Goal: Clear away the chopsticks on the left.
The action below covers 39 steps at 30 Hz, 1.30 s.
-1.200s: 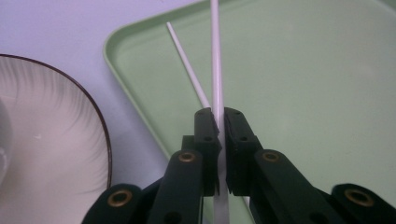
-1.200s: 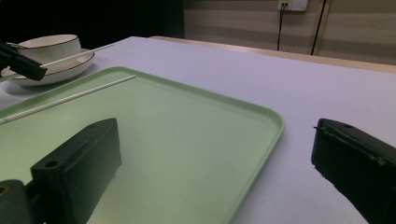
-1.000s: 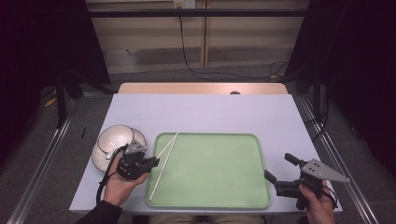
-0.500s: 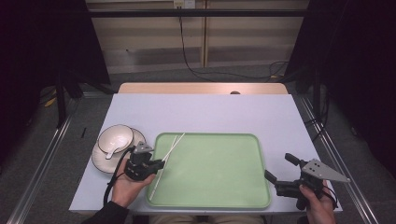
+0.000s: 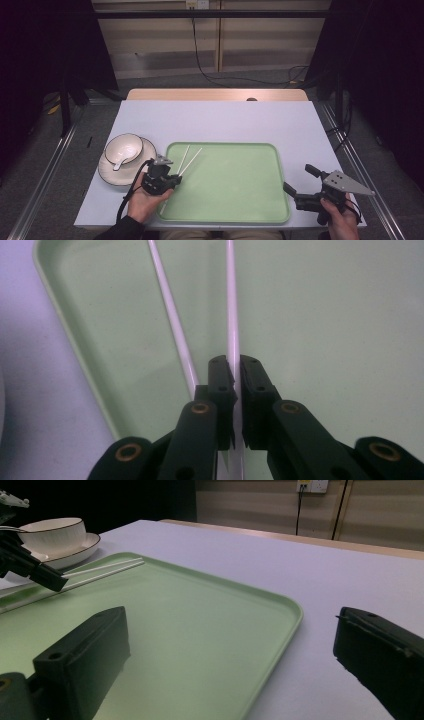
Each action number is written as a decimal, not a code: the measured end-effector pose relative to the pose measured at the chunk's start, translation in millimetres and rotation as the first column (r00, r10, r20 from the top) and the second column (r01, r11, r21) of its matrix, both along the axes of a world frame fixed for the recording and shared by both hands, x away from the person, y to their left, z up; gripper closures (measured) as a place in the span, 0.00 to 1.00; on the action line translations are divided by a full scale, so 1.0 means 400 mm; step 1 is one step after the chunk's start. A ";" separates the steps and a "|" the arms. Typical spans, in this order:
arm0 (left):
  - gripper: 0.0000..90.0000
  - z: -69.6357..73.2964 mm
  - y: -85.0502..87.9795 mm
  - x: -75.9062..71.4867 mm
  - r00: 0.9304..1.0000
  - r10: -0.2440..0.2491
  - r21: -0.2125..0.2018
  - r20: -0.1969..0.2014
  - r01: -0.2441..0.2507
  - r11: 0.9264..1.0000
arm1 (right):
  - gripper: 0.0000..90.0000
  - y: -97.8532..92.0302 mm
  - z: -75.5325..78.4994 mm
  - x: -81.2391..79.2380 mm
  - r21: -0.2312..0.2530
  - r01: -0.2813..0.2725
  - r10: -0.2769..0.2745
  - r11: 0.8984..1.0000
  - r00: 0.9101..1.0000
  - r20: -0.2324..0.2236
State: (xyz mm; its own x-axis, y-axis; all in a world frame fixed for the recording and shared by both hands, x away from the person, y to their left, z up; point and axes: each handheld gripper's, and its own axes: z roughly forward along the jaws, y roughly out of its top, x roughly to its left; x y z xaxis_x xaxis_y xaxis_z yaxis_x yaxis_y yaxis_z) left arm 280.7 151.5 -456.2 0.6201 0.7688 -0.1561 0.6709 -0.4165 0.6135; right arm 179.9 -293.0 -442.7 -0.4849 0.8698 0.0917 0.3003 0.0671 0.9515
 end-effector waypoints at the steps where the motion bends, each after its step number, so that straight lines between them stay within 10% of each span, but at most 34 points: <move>1: 0.95 -0.003 -0.001 0.001 1.000 0.002 -0.005 -0.004 -0.002 1.000 | 0.01 0.000 0.000 0.000 -0.001 -0.001 0.001 1.000 1.000 0.002; 39: 0.94 -0.020 -0.034 0.012 0.995 0.098 -0.002 -0.007 -0.098 0.995 | 0.01 0.002 0.001 0.001 0.003 -0.008 0.008 1.000 1.000 0.001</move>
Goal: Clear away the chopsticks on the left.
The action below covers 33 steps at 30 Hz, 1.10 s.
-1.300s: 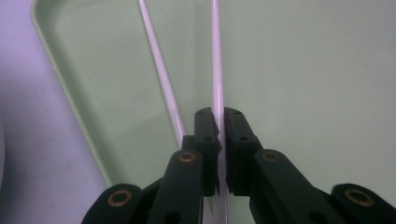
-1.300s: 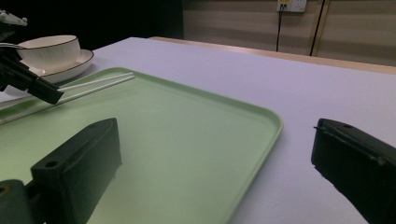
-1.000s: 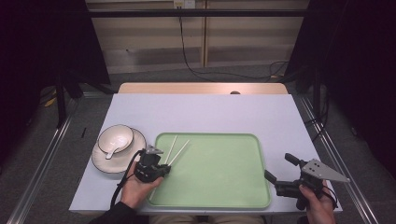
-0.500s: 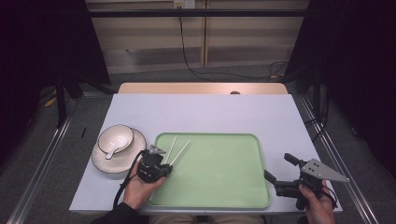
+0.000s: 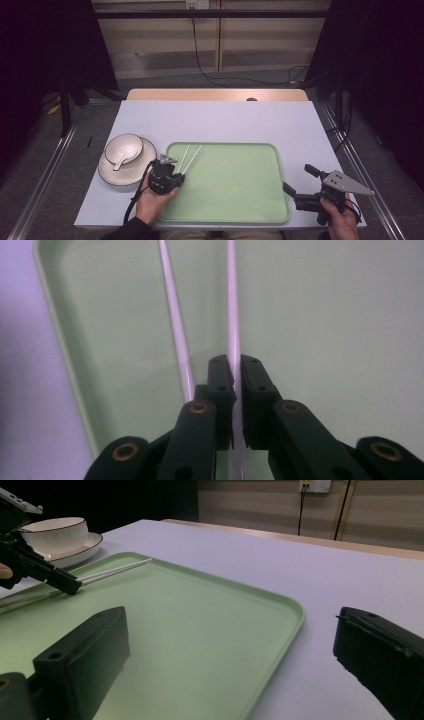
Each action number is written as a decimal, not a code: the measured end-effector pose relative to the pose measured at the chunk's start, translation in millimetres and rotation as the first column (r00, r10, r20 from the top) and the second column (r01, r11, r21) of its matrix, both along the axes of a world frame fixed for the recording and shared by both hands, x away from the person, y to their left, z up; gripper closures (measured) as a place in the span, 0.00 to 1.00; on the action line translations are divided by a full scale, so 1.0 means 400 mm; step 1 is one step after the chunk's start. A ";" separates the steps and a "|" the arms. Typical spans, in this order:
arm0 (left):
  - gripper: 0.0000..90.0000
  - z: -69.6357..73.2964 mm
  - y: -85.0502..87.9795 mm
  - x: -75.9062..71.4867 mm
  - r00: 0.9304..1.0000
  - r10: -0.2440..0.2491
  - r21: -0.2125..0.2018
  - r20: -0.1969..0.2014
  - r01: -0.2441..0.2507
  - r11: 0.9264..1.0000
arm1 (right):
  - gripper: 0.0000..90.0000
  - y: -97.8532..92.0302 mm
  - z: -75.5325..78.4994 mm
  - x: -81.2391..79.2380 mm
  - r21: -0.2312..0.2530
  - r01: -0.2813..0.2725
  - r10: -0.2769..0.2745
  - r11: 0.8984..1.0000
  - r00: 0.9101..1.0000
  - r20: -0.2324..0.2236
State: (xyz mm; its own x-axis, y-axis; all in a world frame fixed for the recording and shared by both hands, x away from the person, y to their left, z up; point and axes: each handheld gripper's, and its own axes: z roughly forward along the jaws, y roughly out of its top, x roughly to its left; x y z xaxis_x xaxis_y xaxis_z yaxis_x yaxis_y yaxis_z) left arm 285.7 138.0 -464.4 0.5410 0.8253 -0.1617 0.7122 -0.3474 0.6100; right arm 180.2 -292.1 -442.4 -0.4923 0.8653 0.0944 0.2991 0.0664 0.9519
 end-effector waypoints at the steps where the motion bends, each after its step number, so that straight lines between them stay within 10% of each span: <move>1: 0.94 0.000 -0.001 0.001 1.000 0.004 -0.005 -0.003 -0.004 1.000 | 0.01 0.000 0.000 0.000 -0.002 -0.001 0.001 1.000 1.000 0.001; 23: 0.79 0.024 0.009 0.013 0.994 -0.077 -0.041 0.072 0.080 0.996 | 0.01 -0.002 0.000 0.000 0.004 -0.003 0.003 1.000 1.000 0.000; 26: 0.98 0.034 0.000 0.024 0.989 -0.105 -0.046 0.105 0.110 0.993 | 0.01 -0.001 0.000 0.000 0.005 -0.002 0.002 1.000 1.000 -0.002; 33: 1.00 0.017 -0.053 0.071 0.981 -0.175 -0.034 0.084 0.178 0.983 | 0.01 -0.002 -0.001 0.001 0.004 0.000 0.000 1.000 1.000 -0.004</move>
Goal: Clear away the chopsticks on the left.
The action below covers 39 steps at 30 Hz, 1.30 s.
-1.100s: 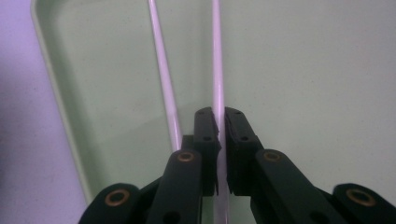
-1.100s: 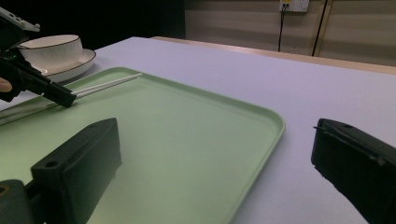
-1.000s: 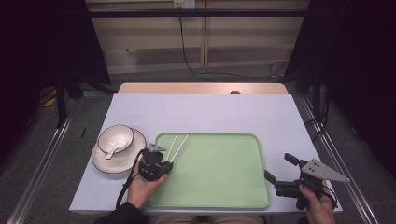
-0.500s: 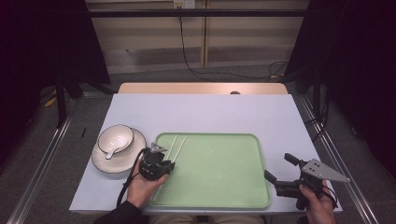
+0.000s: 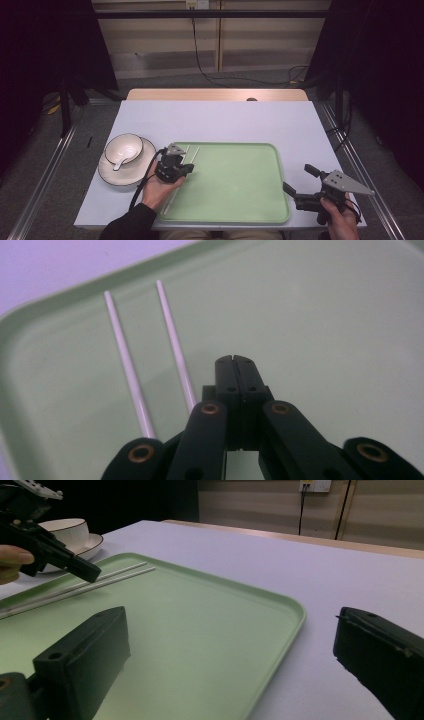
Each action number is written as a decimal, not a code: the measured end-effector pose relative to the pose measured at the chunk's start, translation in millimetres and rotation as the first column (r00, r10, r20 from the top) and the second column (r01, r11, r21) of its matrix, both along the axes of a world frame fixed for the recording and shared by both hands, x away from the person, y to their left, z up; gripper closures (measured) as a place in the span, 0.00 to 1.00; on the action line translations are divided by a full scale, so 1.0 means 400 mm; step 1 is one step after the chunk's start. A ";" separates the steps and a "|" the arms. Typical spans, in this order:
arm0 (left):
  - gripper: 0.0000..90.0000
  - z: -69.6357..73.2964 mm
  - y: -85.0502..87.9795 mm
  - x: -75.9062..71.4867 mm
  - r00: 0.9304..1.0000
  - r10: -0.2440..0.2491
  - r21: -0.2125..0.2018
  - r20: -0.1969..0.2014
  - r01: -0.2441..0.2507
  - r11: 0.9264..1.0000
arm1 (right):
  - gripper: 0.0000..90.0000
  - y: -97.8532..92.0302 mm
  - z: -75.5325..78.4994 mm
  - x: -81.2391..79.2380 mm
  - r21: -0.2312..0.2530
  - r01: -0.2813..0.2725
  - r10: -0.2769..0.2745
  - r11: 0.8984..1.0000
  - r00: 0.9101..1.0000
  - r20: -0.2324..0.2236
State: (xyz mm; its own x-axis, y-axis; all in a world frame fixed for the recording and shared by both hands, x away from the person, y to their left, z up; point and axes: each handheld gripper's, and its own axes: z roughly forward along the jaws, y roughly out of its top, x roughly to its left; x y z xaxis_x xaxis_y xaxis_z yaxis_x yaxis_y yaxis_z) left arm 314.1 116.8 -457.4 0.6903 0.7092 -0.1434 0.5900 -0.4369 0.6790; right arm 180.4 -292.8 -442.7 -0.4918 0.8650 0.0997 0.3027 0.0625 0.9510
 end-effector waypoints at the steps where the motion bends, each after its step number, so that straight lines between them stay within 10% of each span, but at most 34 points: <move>1: 1.00 -0.003 -0.004 0.007 1.000 -0.015 0.008 -0.004 0.015 1.000 | 0.01 0.000 0.000 0.000 0.000 0.000 0.000 1.000 1.000 0.000; 39: 1.00 -0.031 0.056 0.040 0.994 0.108 0.042 -0.016 -0.107 0.993 | 0.01 -0.002 0.000 0.000 -0.004 0.002 -0.002 1.000 1.000 0.011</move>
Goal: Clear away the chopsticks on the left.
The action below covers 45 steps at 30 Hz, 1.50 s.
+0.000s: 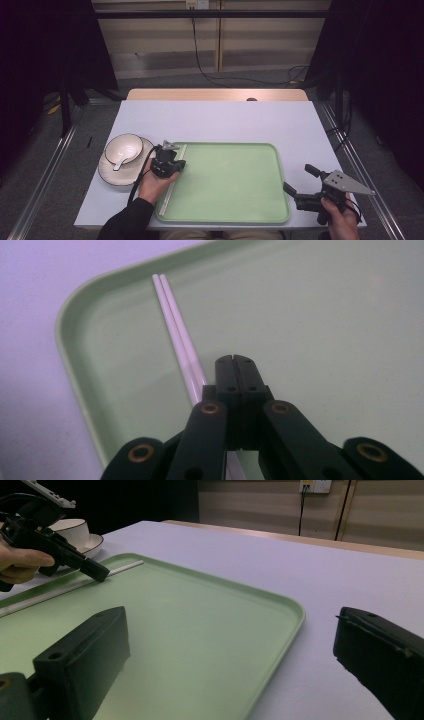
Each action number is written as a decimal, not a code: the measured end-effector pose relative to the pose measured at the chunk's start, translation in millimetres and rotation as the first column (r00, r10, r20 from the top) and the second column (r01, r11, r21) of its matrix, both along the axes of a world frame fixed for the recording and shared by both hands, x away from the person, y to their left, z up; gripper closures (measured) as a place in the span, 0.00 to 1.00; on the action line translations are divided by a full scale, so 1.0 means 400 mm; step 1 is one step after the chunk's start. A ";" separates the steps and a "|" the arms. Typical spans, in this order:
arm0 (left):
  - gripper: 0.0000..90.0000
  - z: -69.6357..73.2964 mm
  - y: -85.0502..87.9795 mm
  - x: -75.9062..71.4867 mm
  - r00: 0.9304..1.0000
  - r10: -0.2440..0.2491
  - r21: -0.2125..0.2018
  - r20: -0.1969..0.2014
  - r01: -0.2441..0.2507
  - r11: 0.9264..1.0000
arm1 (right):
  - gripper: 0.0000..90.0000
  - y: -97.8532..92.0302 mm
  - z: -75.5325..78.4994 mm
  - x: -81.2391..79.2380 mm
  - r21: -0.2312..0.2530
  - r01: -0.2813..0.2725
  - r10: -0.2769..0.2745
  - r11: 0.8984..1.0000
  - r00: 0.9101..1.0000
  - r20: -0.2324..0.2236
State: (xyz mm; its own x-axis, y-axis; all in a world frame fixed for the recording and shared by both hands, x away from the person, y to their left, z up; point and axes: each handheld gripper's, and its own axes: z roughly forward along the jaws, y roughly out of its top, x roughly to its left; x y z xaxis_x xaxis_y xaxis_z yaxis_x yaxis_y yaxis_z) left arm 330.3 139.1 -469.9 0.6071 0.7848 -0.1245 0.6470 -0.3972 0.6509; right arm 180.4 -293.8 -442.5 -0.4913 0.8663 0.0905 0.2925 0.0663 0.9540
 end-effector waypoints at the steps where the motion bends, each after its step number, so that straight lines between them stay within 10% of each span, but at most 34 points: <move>1: 1.00 0.000 0.002 -0.001 1.000 0.004 -0.002 0.000 -0.004 1.000 | 0.01 0.001 0.000 -0.001 0.002 -0.005 0.005 1.000 1.000 -0.003; 28: 1.00 -0.003 0.045 -0.012 0.999 0.038 -0.027 -0.006 -0.039 0.999 | 0.01 0.002 -0.001 0.000 -0.001 -0.004 0.004 1.000 1.000 -0.011; 37: 1.00 0.001 0.042 -0.017 0.998 0.039 -0.018 0.047 -0.039 0.999 | 0.01 -0.001 -0.001 0.002 -0.006 -0.003 0.003 1.000 1.000 -0.011; 45: 0.76 0.030 0.050 -0.037 0.996 -0.001 -0.099 0.093 0.011 0.995 | 0.01 0.001 0.000 0.002 -0.001 -0.007 0.007 1.000 1.000 -0.011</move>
